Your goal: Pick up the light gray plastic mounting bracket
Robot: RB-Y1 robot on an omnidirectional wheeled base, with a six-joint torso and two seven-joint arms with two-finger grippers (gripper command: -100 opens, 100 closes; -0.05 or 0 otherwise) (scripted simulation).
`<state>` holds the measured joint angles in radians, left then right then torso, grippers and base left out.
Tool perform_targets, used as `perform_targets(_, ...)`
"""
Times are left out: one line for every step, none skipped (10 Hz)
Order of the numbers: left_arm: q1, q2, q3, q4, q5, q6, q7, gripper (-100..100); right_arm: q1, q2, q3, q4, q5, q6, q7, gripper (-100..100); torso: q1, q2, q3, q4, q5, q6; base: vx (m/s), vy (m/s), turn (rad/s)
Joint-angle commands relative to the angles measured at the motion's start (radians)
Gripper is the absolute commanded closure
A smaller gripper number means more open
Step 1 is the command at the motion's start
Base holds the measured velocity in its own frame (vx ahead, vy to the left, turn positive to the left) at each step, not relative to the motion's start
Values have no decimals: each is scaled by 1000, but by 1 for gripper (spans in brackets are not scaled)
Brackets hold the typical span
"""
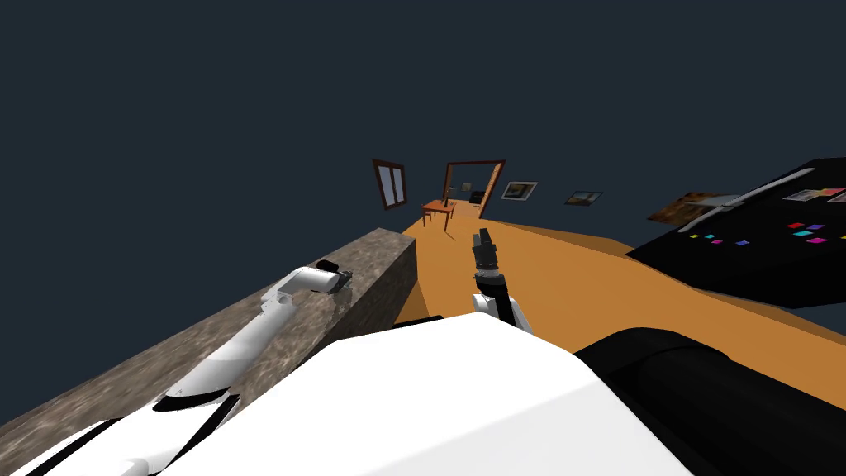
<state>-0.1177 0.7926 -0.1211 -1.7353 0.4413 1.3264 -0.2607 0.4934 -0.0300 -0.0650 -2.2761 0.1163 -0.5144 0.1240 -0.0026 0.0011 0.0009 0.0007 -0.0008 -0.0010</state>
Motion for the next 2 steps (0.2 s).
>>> perform_targets(0,0,0,0,0,0,0,100,0,0,0,0,0,0,0,0,0,0,0,0,0,0,-4,-7,11)
perform_targets(-1,1,1,-2,1,4,0,0,0,0,0,0,0,0,0,0,1,0,0,0,0,0,0,0,0)
